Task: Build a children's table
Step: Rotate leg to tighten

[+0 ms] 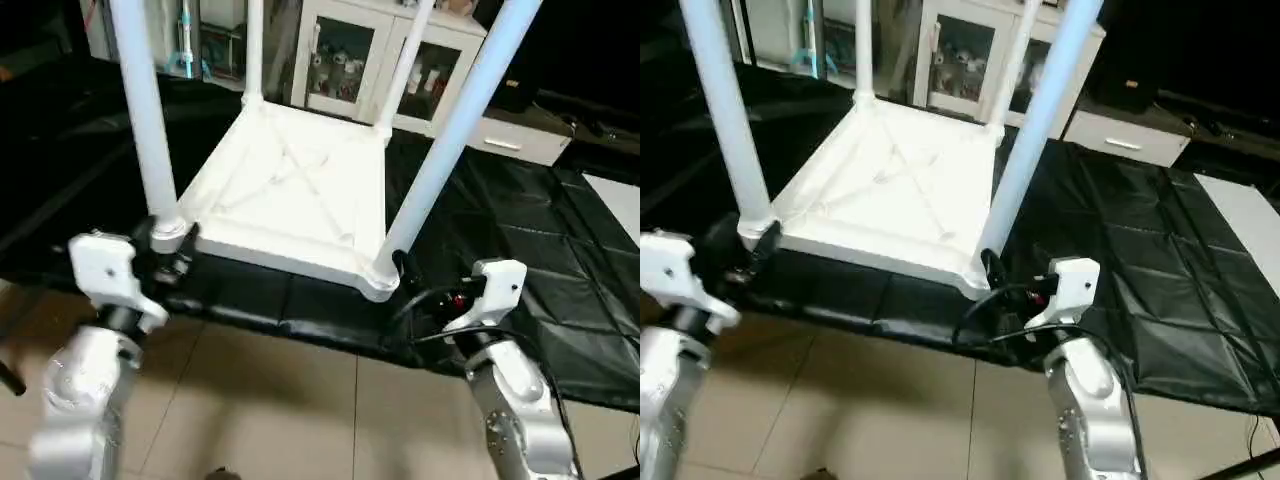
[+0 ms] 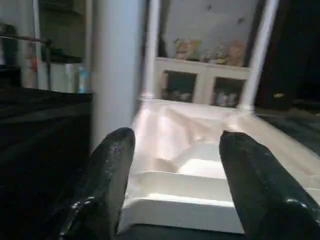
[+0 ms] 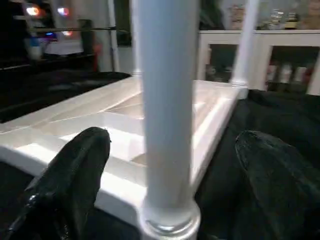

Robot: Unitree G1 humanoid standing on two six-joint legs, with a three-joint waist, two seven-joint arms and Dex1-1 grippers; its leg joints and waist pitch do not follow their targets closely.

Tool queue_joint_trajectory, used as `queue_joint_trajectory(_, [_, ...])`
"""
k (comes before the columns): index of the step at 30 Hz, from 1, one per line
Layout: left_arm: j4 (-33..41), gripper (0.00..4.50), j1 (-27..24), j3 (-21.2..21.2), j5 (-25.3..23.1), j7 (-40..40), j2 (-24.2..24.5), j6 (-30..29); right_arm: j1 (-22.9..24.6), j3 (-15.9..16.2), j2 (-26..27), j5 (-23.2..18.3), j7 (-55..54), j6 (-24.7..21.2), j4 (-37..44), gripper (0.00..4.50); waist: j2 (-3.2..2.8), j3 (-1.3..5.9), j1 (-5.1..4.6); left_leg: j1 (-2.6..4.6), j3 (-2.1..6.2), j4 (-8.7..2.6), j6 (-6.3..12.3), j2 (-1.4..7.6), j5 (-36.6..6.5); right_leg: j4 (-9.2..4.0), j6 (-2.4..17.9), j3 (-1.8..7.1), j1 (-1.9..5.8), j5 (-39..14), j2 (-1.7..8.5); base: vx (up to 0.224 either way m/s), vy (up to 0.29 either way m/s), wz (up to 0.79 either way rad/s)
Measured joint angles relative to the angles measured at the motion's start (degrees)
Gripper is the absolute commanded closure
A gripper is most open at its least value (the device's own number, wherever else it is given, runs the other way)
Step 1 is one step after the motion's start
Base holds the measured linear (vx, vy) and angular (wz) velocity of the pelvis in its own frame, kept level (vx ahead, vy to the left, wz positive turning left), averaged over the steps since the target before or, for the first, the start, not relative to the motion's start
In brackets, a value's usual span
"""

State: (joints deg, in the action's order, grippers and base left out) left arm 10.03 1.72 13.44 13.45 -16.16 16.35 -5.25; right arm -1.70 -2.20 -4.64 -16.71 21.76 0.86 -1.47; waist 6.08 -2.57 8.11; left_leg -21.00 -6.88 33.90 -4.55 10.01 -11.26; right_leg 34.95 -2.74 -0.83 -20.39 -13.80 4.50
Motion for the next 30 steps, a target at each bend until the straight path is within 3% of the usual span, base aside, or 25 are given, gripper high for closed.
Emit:
queue_joint_trajectory(9, [-11.90,0.37,10.02,2.23,0.60,-2.81,4.43,-0.47,0.60,-0.63,-1.24,-2.02,3.69,0.60,-0.03,0.00,0.37,0.26,0.15,-0.16,-1.08,-0.01,0.01,0.03,0.01,0.10,-0.01,-0.02,-0.55,1.66,0.68,0.000,0.000,0.00])
queue_joint_trajectory(13, [-19.09,0.07,17.26,2.02,0.29,-4.51,7.46,0.50,0.34,-0.25,-1.38,-2.94,5.05,0.63,0.12,0.00,0.48,0.34,0.15,-0.22,-1.20,-0.01,0.00,0.20,0.13,0.23,0.16,-0.09,-0.69,1.86,0.63,0.000,0.000,0.00])
queue_joint_trajectory(24, [-35.86,0.07,28.89,1.15,-3.73,-2.19,9.14,4.09,-0.30,0.59,-0.58,-1.94,4.06,0.57,0.15,0.00,0.63,0.48,0.21,-0.55,-1.46,0.02,0.15,0.27,0.39,0.05,0.24,-0.03,-1.06,1.45,0.56,0.014,0.005,-0.01])
queue_joint_trajectory(28, [-39.05,0.07,32.76,0.80,-4.49,-0.95,9.10,4.16,-0.30,1.44,-0.76,-0.92,3.77,0.28,0.20,0.00,0.32,0.28,0.15,-0.53,-1.46,0.02,0.16,0.30,0.38,0.08,0.26,-0.03,-1.05,1.44,0.57,0.000,0.000,0.00])
queue_joint_trajectory(30, [-38.87,0.07,33.76,1.71,-2.38,-1.00,7.55,3.27,-0.05,1.64,-1.06,-0.51,3.71,0.32,0.35,0.00,-0.01,0.06,0.22,-0.50,-1.48,0.02,0.14,0.29,0.39,0.11,0.27,-0.04,-1.02,1.45,0.62,0.000,0.000,0.00])
